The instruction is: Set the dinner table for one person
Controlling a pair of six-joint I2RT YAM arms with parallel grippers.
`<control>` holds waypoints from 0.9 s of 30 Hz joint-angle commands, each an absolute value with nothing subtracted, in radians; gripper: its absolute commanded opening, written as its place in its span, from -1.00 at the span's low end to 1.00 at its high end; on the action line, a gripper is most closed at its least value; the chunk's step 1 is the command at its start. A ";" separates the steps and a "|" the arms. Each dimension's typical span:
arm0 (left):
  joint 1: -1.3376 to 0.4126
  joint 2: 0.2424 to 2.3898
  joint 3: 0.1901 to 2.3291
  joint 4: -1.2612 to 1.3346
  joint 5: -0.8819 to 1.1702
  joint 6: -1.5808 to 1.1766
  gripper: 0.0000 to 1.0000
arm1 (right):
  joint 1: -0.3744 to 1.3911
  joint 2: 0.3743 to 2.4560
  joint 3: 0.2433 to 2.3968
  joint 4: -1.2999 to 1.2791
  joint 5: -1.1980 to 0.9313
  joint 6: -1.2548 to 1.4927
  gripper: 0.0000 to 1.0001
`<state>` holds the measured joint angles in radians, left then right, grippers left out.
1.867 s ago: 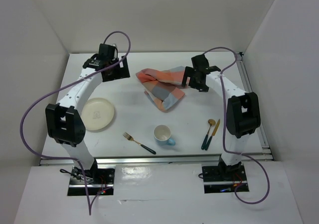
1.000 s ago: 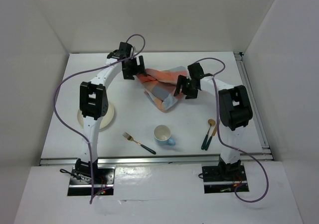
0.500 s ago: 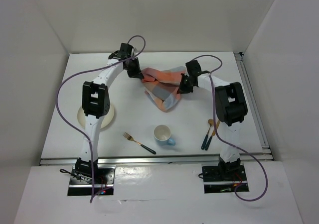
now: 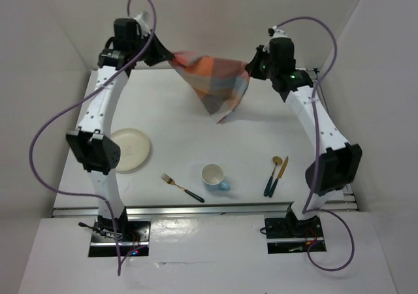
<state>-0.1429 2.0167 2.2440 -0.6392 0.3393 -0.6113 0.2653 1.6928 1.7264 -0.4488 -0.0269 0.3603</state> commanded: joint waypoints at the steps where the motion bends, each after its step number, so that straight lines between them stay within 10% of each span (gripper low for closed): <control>1: -0.123 1.843 2.166 -0.572 0.390 -0.643 -1.00 | 0.259 1.541 1.708 -0.398 0.029 0.339 -1.00; 12: -0.104 1.523 1.494 -0.348 0.537 -0.833 -1.00 | 0.259 1.272 1.312 -0.368 0.072 0.351 -1.00; 27: -0.072 1.956 2.022 -0.138 0.805 -1.087 -1.00 | 0.216 1.785 1.977 -0.328 0.057 0.198 -1.00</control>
<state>-0.0967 1.8988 1.9224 -0.2802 0.6792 -0.9852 0.2363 1.7004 1.8278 -0.3904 0.0456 0.2543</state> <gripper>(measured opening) 0.038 0.068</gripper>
